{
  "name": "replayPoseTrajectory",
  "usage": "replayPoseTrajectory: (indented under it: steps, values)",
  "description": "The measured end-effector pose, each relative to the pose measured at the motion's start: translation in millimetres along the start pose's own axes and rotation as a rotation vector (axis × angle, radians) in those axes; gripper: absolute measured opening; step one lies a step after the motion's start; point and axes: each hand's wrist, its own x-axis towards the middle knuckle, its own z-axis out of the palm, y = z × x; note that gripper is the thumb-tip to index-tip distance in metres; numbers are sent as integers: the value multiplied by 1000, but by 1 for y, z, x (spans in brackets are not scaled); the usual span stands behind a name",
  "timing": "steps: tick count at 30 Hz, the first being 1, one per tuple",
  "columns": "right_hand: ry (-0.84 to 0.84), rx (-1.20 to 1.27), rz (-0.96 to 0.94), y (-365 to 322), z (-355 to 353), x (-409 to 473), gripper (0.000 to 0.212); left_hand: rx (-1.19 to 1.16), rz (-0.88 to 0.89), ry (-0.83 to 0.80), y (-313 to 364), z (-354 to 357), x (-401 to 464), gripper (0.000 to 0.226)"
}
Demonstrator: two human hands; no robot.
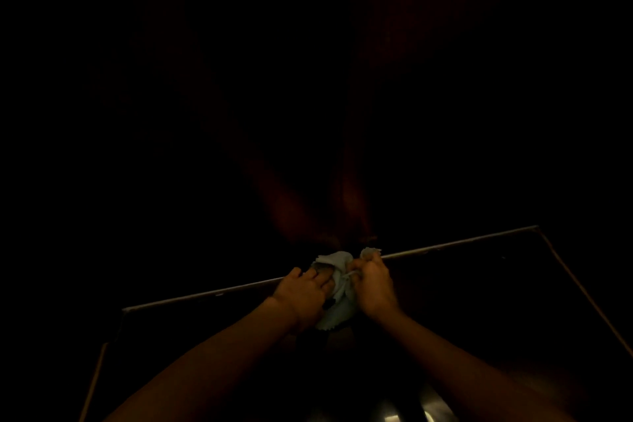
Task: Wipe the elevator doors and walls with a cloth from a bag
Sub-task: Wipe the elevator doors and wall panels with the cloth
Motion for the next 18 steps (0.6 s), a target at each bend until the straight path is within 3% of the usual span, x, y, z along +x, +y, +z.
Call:
replayPoseTrajectory:
  steps: [6,10,13,16,18]
  values:
    - [-61,5,-42,1,2,-3,27,-192,-14,11,0,-7,-6,56]
    - [14,50,58,3,6,1,21,-265,-37,20,-1,-8,-7,58]
    - [109,65,86,11,-3,6,3,-256,-72,47,-6,-9,-13,59]
    - [217,152,167,26,-19,8,25,-279,-134,67,-10,-8,-19,58]
    - [278,196,253,39,-31,12,21,-333,-198,95,-10,-8,-21,56]
